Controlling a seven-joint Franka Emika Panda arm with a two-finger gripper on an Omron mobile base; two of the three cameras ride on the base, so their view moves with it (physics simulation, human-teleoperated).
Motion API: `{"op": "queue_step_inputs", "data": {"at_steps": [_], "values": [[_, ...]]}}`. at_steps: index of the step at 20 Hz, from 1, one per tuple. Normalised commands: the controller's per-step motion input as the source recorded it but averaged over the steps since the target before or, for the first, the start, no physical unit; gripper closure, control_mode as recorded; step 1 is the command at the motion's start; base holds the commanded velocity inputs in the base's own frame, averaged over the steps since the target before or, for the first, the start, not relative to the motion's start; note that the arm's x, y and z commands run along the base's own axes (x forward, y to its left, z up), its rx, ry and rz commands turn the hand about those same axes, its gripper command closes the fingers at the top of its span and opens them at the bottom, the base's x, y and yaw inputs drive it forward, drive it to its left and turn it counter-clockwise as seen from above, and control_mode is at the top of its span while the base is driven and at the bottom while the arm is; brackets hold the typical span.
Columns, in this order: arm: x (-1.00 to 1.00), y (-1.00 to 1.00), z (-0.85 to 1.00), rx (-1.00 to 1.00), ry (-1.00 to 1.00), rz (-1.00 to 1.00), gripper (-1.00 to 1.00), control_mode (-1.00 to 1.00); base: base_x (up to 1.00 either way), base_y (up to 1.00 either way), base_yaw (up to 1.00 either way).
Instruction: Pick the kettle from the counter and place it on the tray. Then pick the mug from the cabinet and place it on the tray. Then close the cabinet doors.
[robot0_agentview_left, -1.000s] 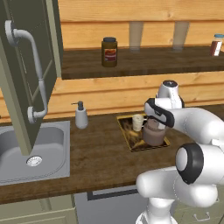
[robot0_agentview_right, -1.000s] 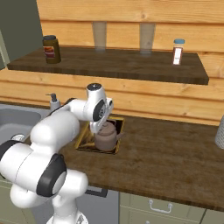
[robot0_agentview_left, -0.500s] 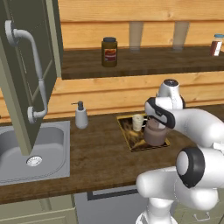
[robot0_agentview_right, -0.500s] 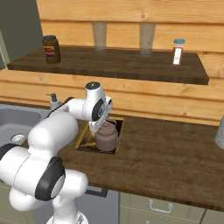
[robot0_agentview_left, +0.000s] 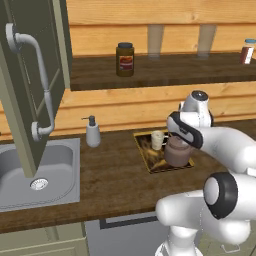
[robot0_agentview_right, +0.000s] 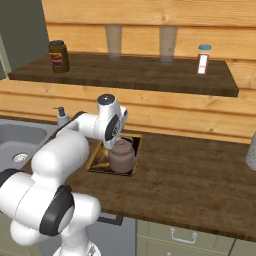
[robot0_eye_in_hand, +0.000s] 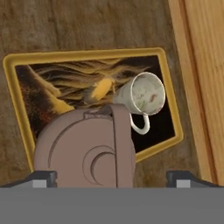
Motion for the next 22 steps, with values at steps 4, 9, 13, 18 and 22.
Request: {"op": "queue_step_inputs", "data": {"at_steps": [4, 9, 13, 18, 22], "values": [[0.0, 0.0, 0.31, 0.0, -0.11, 0.03, -1.0, -1.0, 0.0, 0.0, 0.0], [-0.12, 0.0, 0.54, 0.0, -0.08, 0.0, -1.0, -1.0, 0.0, 0.0, 0.0], [-0.27, 0.06, 0.55, 0.0, 0.0, 0.0, -1.0, -1.0, 0.0, 0.0, 0.0], [-0.56, 0.15, 0.16, 0.0, 0.0, -0.05, -1.0, -1.0, 0.0, 0.0, 0.0], [-0.74, 0.13, 0.18, 0.02, 0.0, -0.08, -1.0, -1.0, 0.0, 0.0, 0.0]]}}
